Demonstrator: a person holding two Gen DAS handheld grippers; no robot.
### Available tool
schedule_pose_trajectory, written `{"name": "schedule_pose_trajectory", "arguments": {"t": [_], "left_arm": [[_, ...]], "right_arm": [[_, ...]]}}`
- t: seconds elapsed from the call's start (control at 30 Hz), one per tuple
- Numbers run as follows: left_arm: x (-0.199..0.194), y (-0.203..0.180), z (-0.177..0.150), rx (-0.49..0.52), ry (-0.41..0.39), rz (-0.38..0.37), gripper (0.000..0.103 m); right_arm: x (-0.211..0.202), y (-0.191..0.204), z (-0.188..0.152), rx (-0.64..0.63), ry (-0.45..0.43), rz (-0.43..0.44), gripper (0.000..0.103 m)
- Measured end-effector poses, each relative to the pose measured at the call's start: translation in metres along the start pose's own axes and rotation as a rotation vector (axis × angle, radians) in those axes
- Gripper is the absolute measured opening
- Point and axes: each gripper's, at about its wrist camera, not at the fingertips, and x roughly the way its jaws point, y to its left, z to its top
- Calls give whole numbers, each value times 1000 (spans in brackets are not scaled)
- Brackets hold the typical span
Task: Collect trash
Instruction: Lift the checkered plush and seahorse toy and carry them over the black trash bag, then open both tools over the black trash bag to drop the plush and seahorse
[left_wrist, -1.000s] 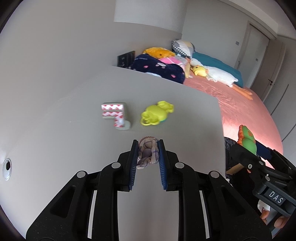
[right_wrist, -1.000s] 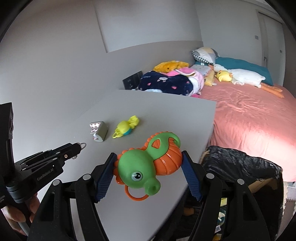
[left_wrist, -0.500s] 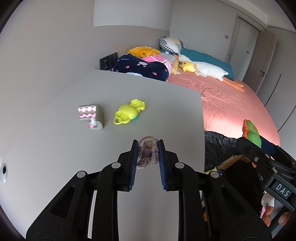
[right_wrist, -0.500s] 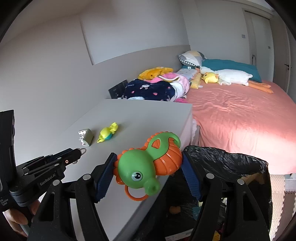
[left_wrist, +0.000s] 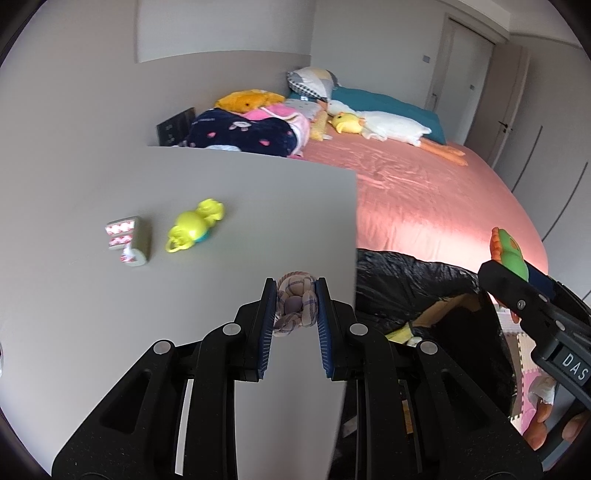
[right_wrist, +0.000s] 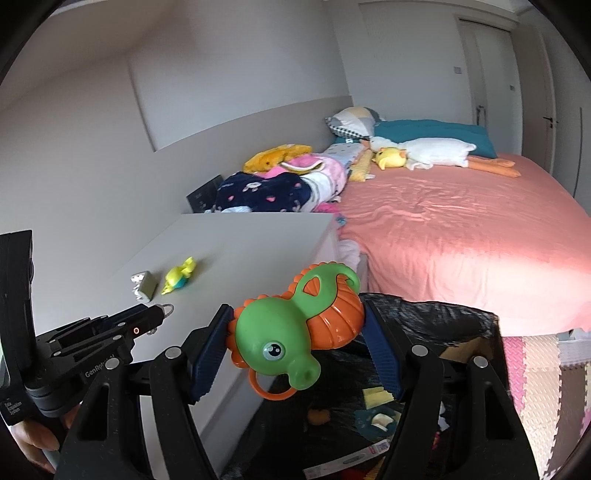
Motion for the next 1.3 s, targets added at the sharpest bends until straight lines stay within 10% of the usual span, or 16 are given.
{"name": "schedule_pose_trajectory", "arguments": {"t": [0.9, 1.03, 1.3], "left_arm": [[29, -107, -7, 221, 96, -201, 23], [26, -123, -16, 321, 77, -158, 97], [27, -115, -13, 304, 74, -150, 97]], "right_arm": [[-31, -105, 5, 141, -42, -169, 71], [-35, -115, 7, 170, -54, -228, 94], [-40, -128, 6, 224, -78, -244, 94]]}}
